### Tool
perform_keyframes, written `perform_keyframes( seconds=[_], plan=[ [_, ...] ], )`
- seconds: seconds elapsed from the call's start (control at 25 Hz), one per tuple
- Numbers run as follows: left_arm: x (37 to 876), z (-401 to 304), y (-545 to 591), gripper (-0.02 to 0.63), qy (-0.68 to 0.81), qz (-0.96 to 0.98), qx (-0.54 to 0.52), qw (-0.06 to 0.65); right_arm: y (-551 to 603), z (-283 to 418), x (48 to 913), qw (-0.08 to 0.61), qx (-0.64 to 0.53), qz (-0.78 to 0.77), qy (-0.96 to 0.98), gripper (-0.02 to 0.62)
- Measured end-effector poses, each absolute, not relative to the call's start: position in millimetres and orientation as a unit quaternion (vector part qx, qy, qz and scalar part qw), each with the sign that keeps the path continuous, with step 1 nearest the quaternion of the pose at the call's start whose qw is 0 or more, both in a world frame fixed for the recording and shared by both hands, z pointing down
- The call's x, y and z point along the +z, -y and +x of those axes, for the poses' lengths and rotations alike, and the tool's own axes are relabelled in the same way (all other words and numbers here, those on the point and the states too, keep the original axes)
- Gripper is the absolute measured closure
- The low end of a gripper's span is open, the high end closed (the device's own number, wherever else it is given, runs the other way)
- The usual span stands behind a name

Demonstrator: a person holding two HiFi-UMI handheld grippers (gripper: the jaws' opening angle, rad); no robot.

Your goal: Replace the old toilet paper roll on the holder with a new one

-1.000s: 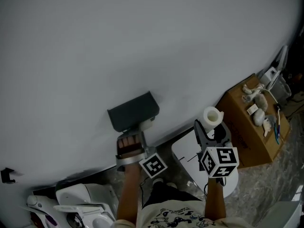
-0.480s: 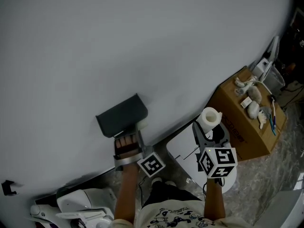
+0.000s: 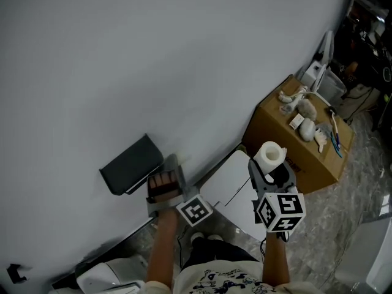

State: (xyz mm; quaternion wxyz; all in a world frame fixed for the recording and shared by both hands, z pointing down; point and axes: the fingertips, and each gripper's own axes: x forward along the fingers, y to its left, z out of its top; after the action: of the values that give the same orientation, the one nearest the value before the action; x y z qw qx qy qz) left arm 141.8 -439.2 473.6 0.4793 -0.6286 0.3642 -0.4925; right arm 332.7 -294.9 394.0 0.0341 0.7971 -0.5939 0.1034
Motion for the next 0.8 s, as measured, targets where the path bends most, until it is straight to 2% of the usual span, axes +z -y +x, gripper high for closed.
perform_keyframes(
  seconds=[0.36,0.52,0.8],
  plan=[
    [439,197,400,0.419,-0.359,-0.758,-0.351,0.416,269,350,389,0.027,0.102,0.817,0.566,0.29],
    [420,191,392,0.419,-0.368,-0.794,-0.3,0.379,272,344,387,0.025,0.098,0.812,0.575,0.29],
    [372,148,377,0.419,-0.407,-0.858,-0.166,0.264,292,313,383,0.026,0.088,0.784,0.614,0.29]
  ],
)
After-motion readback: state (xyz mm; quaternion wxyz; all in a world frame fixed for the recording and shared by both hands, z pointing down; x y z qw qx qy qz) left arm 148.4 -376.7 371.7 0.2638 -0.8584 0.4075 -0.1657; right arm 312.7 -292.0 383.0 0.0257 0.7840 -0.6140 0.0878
